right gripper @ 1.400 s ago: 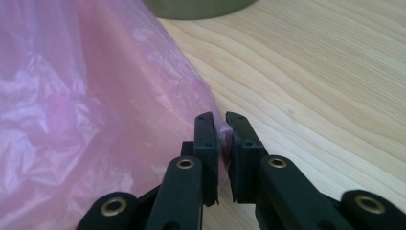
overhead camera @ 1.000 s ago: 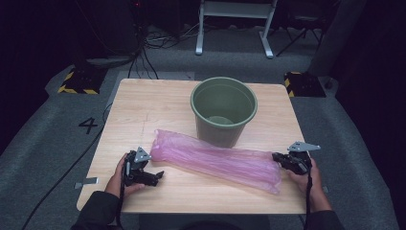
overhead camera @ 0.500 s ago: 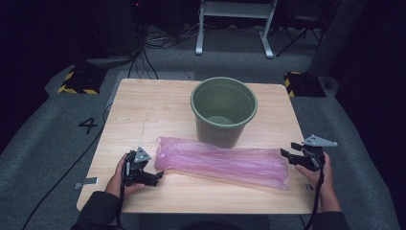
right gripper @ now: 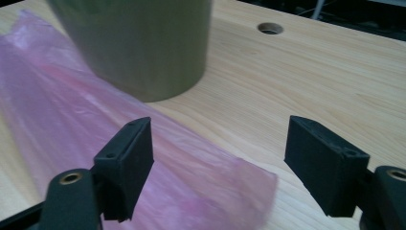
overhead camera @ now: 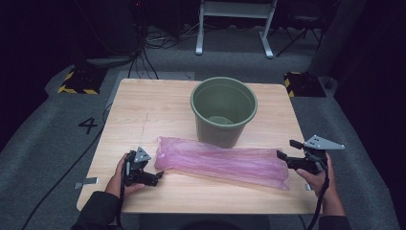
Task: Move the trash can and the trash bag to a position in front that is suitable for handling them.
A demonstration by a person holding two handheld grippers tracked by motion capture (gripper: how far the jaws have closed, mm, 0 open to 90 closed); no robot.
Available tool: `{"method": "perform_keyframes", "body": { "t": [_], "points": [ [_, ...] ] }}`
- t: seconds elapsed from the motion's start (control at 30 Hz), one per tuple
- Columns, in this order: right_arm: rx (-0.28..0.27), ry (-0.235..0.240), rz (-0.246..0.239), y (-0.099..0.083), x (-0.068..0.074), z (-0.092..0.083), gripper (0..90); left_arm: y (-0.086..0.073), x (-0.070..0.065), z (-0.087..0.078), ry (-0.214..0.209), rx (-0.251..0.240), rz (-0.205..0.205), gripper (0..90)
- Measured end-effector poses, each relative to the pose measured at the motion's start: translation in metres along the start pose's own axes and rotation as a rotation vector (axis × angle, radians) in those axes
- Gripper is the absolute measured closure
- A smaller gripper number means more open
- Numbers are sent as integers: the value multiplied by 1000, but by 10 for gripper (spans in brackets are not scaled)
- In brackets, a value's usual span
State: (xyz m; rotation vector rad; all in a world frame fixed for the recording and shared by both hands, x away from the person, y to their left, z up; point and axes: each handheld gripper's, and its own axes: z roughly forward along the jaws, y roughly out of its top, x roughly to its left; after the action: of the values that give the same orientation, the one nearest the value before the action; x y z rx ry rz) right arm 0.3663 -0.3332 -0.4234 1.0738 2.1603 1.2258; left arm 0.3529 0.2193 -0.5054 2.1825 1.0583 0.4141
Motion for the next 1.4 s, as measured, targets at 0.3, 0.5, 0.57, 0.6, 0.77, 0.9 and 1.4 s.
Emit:
{"method": "perform_keyframes", "body": {
  "t": [0.3,0.5,0.57,0.6,0.77,0.9,1.4],
  "points": [
    [7,147,-81,15,61,18,236,0,0,0,1,0,-1,2],
    [80,241,-167,3,124,55,223,0,0,0,1,0,-3,2],
    [102,221,-231,0,140,68,210,0,0,0,1,0,-3,2],
    [102,221,-231,0,140,68,210,0,0,0,1,0,-3,2],
    [99,188,-293,-9,154,94,202,2,-1,1,5,2,1,2],
    [115,139,-293,-9,152,107,199,2,-2,2,2,5,-6,2],
    [169,138,-251,4,114,130,170,23,-4,20,-3,11,1,0]
  ]
}}
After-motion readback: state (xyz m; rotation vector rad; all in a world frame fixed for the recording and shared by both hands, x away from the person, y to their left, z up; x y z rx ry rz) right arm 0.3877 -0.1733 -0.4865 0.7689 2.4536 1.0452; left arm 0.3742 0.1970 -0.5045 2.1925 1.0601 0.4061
